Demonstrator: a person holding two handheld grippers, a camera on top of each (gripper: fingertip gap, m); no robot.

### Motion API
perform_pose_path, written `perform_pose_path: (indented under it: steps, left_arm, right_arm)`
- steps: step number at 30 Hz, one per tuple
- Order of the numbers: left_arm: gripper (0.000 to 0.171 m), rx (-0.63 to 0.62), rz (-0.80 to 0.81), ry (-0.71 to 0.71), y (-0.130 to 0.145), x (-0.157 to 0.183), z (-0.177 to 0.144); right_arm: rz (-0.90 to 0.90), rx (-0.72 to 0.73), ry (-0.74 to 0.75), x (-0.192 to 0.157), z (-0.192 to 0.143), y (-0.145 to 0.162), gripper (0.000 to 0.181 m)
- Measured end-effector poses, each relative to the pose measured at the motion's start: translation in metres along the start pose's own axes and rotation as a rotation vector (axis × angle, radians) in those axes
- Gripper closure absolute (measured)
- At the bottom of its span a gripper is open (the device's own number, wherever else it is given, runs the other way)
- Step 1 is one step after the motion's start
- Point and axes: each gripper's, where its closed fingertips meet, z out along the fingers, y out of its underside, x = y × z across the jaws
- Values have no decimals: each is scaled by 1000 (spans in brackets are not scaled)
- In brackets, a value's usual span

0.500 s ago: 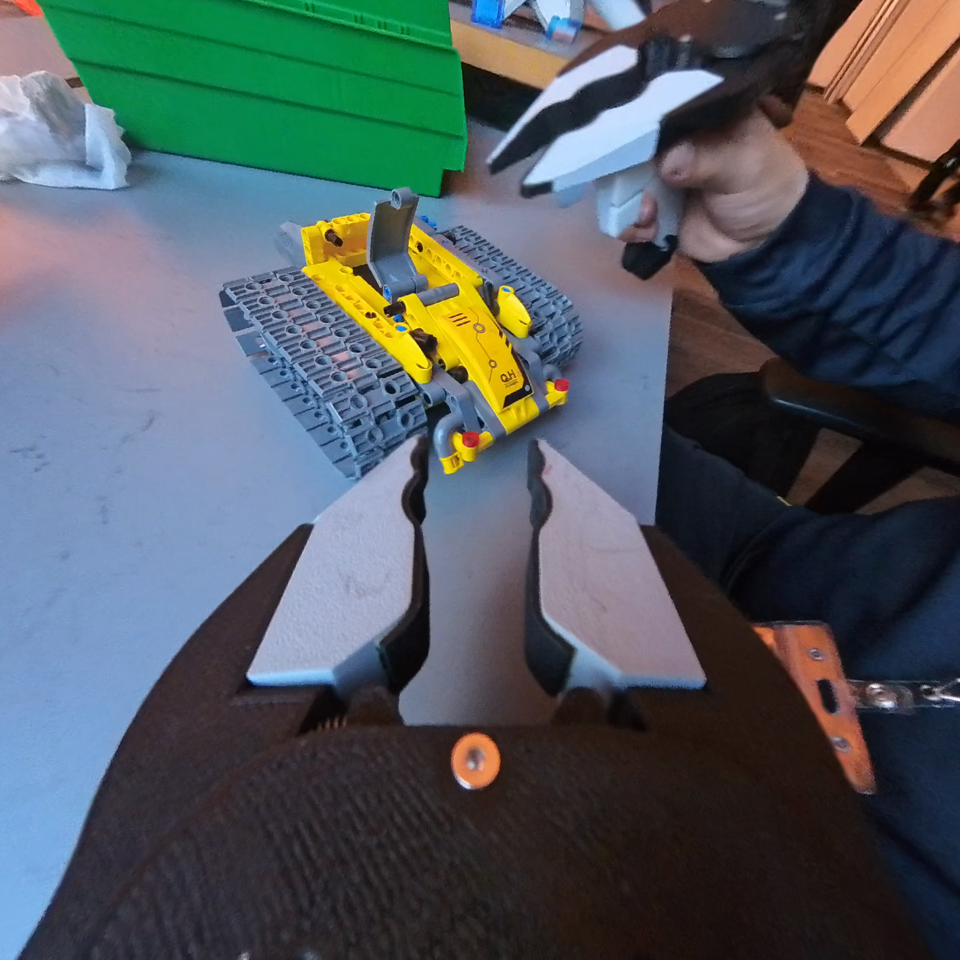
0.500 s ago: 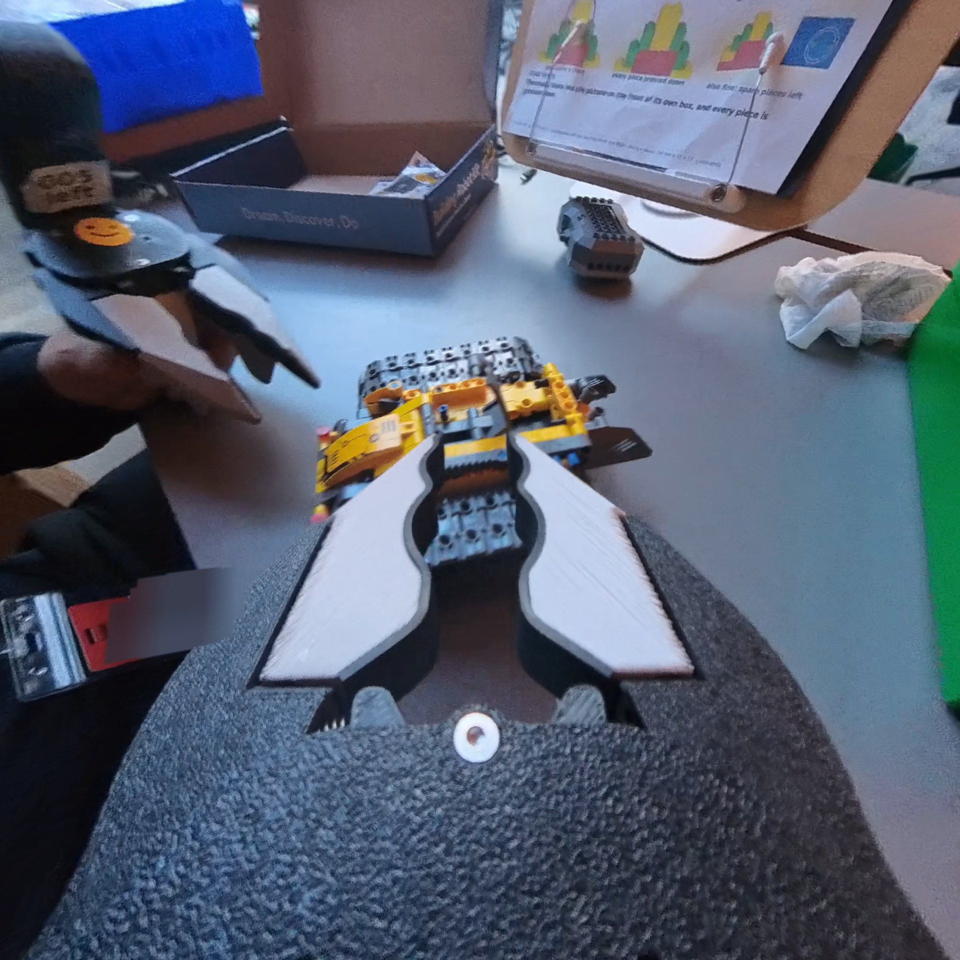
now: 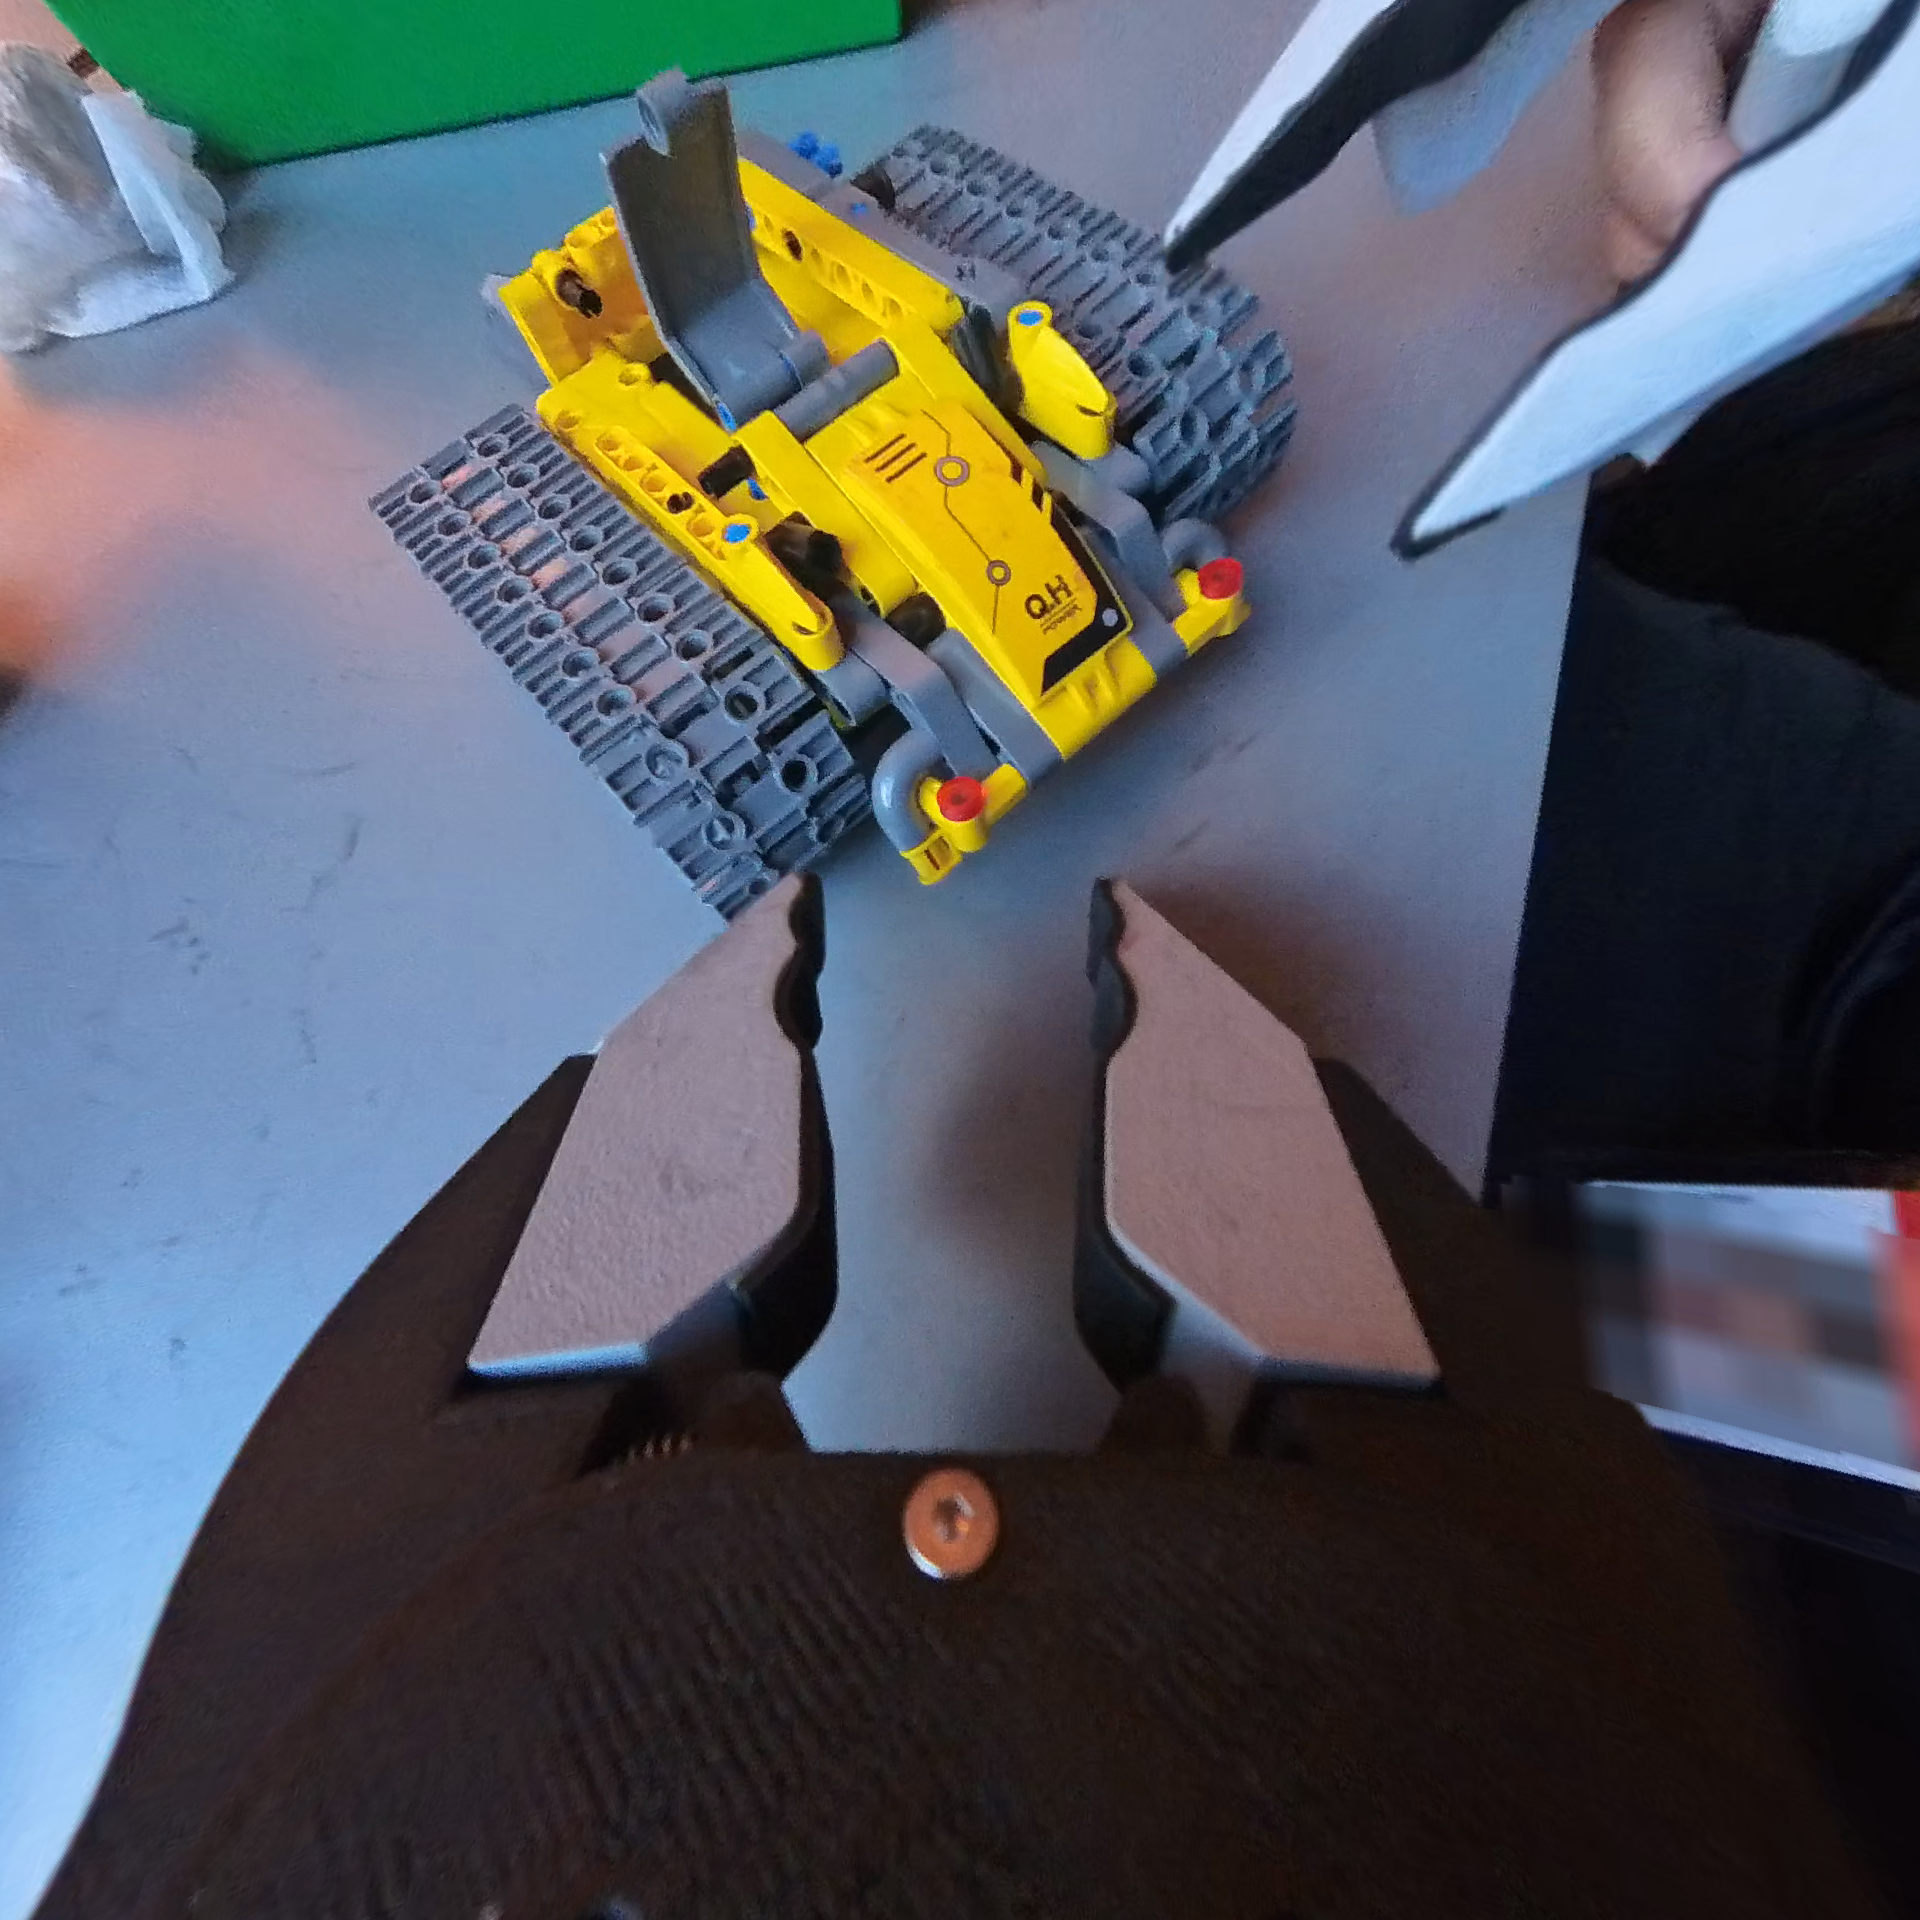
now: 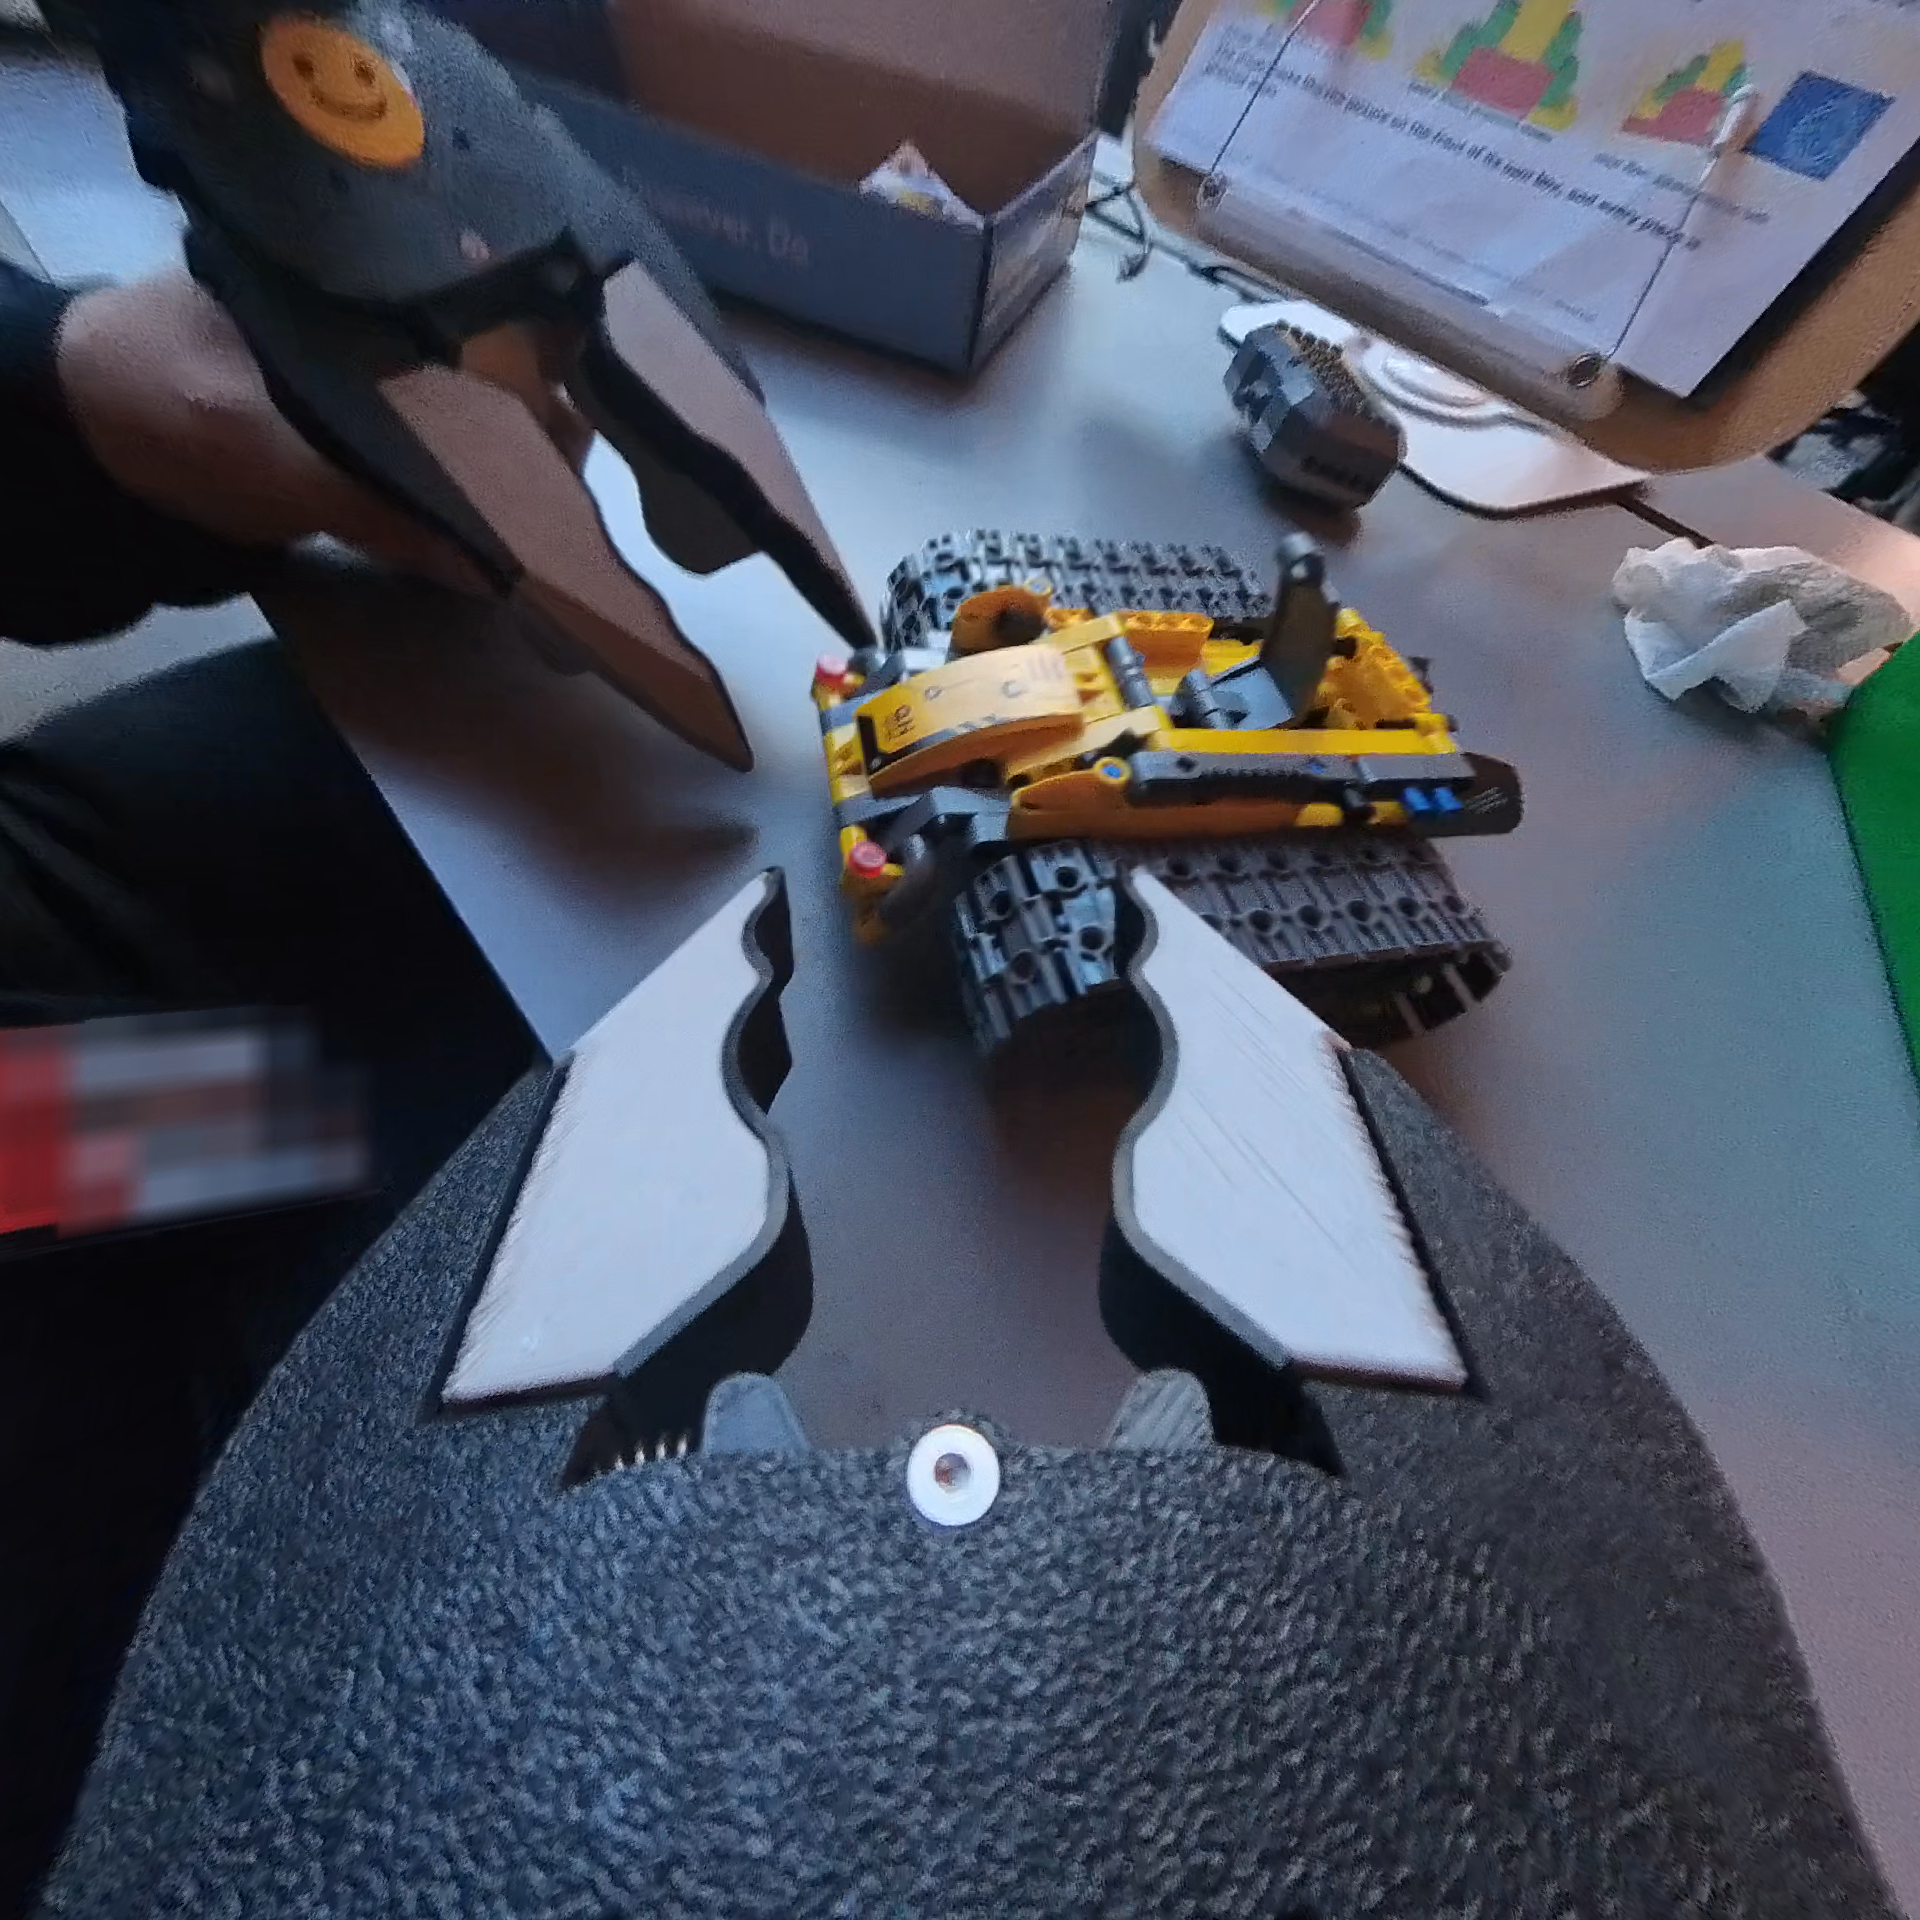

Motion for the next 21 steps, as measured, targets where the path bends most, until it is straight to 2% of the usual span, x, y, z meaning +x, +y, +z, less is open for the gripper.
perform_pose_path:
  steps: [5,11,15,21]
  left_arm:
    - [129,-26,39,-42,3,-1,3]
    - [126,13,25,-87,-1,-7,-1]
    - [127,27,49,-96,-3,-6,-3]
    - [127,71,77,-104,-8,-4,-7]
  right_arm:
    - [-97,-40,32,-15,9,9,115]
    - [-205,-62,157,-3,11,1,116]
    - [-196,-64,151,1,13,-6,120]
    - [-148,-97,143,25,11,-12,139]
